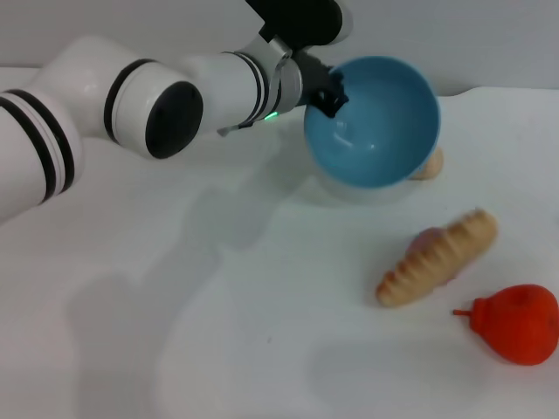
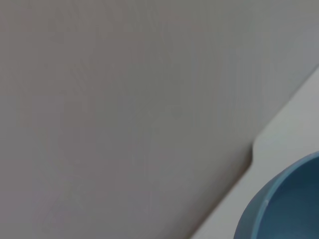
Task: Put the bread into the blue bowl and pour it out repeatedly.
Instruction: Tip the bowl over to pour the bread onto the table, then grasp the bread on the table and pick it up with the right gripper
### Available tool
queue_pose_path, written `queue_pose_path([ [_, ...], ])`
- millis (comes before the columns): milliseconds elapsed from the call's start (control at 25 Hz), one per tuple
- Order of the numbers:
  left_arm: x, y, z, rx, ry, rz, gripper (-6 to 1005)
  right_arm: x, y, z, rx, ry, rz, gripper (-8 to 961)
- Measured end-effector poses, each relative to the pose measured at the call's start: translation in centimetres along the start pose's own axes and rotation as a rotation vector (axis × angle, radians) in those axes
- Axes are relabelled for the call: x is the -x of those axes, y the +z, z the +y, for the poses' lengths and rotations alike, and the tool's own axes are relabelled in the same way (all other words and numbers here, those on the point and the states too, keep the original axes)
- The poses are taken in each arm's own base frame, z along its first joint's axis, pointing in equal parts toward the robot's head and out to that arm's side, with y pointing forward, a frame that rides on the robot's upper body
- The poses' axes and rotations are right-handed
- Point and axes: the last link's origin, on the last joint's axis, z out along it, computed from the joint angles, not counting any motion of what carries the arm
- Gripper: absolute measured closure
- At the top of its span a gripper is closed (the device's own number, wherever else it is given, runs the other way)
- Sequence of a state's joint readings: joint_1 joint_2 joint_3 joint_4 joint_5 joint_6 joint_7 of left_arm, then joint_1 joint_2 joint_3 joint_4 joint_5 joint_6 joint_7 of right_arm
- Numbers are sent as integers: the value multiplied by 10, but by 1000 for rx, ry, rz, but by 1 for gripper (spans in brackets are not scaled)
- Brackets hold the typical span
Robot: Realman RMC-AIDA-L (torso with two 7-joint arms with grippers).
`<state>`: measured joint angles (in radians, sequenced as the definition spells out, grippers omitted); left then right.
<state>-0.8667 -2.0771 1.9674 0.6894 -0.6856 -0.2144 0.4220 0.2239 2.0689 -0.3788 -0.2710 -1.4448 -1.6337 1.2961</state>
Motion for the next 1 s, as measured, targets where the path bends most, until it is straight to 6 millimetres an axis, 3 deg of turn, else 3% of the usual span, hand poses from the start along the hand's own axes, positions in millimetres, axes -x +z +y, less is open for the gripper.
queue_pose_path([
  [320, -5, -1, 0, -42, 22, 106, 999, -1, 0, 0, 0, 2, 0, 601],
  [480, -4, -3, -10, -70, -49, 120, 1000, -3, 4, 1, 10, 3, 19, 589],
  [760, 0, -7, -38, -22, -272, -94, 1000, -9, 32, 11, 112, -41, 115, 569],
  [1000, 13, -24, -57, 52, -424, -266, 1000, -8, 62, 24, 244, -144, 211, 551],
])
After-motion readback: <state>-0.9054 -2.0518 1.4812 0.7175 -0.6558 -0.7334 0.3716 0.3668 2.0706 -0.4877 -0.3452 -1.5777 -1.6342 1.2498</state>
